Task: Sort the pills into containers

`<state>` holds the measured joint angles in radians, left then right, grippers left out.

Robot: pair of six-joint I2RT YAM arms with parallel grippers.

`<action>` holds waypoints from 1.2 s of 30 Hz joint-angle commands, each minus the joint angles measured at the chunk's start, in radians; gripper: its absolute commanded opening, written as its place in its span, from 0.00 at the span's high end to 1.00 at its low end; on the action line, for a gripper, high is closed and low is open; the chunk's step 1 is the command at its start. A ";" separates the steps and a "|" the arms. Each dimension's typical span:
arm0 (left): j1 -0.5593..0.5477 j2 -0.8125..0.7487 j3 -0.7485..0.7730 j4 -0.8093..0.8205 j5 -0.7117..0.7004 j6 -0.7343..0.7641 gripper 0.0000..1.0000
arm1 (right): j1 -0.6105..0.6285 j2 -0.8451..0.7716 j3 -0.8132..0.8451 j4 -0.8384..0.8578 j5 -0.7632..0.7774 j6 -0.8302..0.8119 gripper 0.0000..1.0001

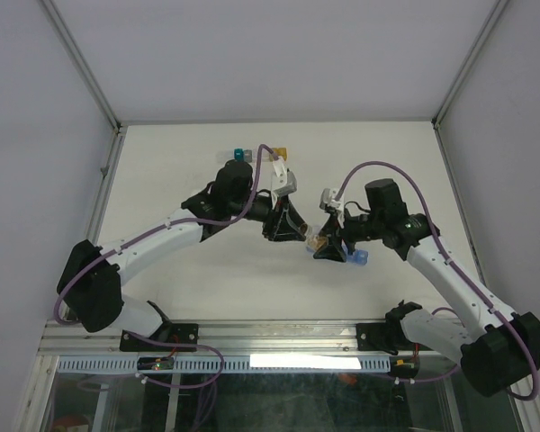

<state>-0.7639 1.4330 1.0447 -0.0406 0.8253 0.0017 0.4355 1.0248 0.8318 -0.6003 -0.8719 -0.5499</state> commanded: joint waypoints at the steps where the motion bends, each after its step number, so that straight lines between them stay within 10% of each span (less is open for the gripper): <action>1: -0.028 0.057 0.044 -0.125 0.187 0.352 0.78 | -0.011 -0.015 0.058 0.195 -0.127 0.043 1.00; 6: -0.010 0.093 0.130 -0.153 0.155 0.334 0.69 | -0.024 -0.022 0.053 0.195 -0.139 0.044 1.00; 17: 0.019 -0.139 -0.048 0.164 -0.157 0.078 0.01 | -0.039 -0.038 0.048 0.192 -0.150 0.034 1.00; 30: 0.047 -0.468 -0.487 0.653 -0.375 -0.629 0.03 | -0.061 -0.095 0.001 0.224 -0.107 0.000 1.00; 36: 0.028 -0.440 -0.337 0.391 -0.520 -0.809 0.21 | -0.062 -0.087 -0.003 0.224 -0.104 -0.004 1.00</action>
<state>-0.7250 0.9836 0.5949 0.4129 0.4362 -0.6159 0.3790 0.9474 0.8314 -0.4347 -0.9764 -0.5365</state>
